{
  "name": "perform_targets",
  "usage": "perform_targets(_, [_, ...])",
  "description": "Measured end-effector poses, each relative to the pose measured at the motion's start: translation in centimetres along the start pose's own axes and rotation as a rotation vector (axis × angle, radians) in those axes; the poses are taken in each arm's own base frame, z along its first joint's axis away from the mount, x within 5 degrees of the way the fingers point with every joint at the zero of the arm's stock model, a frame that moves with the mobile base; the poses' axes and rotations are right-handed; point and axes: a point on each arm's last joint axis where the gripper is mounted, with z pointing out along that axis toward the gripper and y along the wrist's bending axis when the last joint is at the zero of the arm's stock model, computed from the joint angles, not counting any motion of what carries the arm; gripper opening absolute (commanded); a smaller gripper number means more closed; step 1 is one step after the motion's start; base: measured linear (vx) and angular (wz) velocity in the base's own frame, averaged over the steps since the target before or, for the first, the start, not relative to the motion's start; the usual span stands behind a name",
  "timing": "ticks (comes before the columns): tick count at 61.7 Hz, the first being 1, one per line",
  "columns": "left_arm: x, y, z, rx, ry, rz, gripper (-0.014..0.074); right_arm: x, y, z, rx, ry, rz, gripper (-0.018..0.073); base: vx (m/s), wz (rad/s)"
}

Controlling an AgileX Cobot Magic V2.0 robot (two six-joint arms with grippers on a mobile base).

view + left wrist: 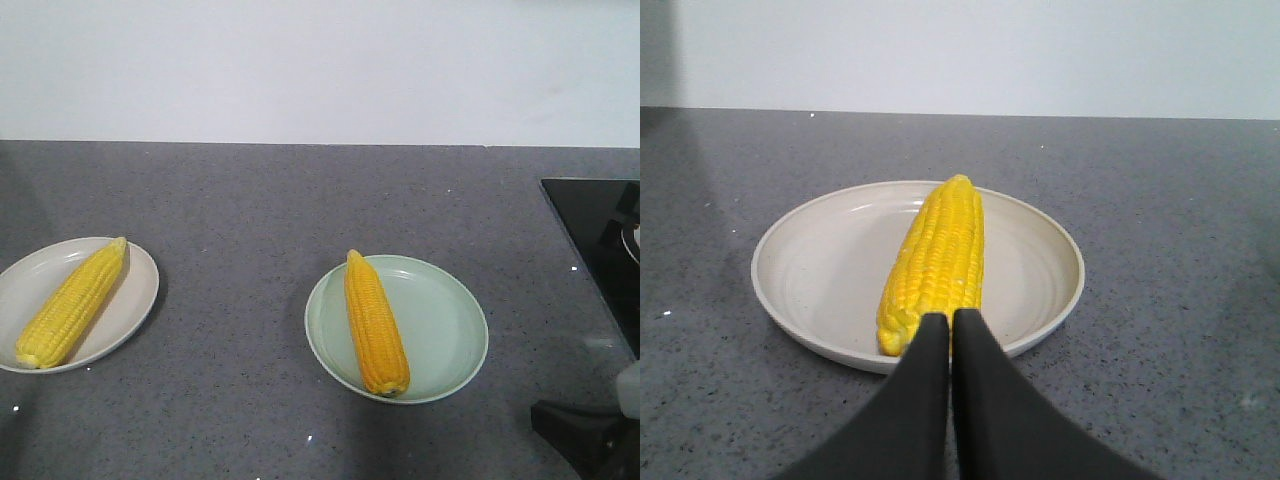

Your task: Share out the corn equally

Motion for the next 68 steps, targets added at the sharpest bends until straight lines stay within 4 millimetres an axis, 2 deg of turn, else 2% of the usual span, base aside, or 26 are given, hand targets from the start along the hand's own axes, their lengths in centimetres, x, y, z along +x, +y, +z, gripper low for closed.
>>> perform_targets(30, [0.0,-0.1,-1.7,0.020,-0.116,-0.001,-0.0006,0.0,0.0,0.0,0.000,0.000,0.000,-0.0006,0.00,0.00])
perform_targets(68, [0.1,0.0,-1.8,0.008,-0.108,0.068,-0.0006,0.0,0.0,0.0,-0.001,0.001,0.001,-0.0006,0.00,0.00])
